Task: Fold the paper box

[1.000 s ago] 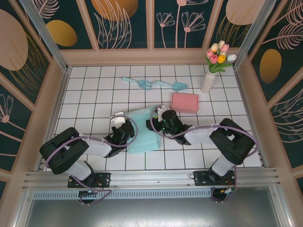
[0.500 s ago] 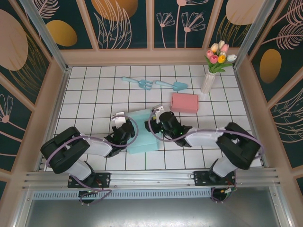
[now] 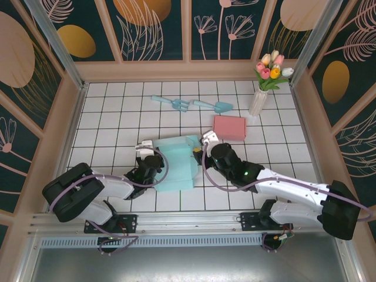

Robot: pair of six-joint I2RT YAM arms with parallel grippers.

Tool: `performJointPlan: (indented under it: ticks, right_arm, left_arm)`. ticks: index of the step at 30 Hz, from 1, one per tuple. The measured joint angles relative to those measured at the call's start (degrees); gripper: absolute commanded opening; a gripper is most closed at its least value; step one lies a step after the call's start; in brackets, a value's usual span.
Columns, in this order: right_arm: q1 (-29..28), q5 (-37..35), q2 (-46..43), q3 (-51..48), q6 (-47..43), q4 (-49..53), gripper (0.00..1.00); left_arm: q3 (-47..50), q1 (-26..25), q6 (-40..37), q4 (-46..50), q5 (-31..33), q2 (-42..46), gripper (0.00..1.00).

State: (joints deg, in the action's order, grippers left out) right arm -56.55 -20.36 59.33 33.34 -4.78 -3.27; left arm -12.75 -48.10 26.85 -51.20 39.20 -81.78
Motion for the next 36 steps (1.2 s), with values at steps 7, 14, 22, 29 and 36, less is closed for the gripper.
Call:
performJointPlan:
  ticks: [7, 14, 22, 29, 36]
  right_arm:
    - [8.7, 9.8, -3.7, -4.7, -14.7, 0.4, 0.52]
    - [10.5, 17.4, 0.2, -7.6, -21.3, -4.0, 0.51]
    - [10.5, 23.4, 5.4, -7.9, -23.5, -8.6, 0.48]
    - [10.5, 27.0, 6.2, -7.9, -23.4, -10.3, 0.47]
    - [9.0, 28.6, 6.8, -7.9, -23.0, -12.0, 0.47]
  left_arm:
    - [3.3, 0.0, -3.6, -6.0, -2.2, 0.7, 0.0]
    - [5.6, 0.0, -5.1, -8.8, -4.8, 2.7, 0.0]
    - [6.7, 0.0, -6.6, -10.1, -9.4, 4.8, 0.0]
    - [6.8, 0.0, -6.7, -10.6, -10.1, 4.9, 0.0]
    - [6.7, 0.0, -6.7, -11.6, -10.3, 3.5, 0.0]
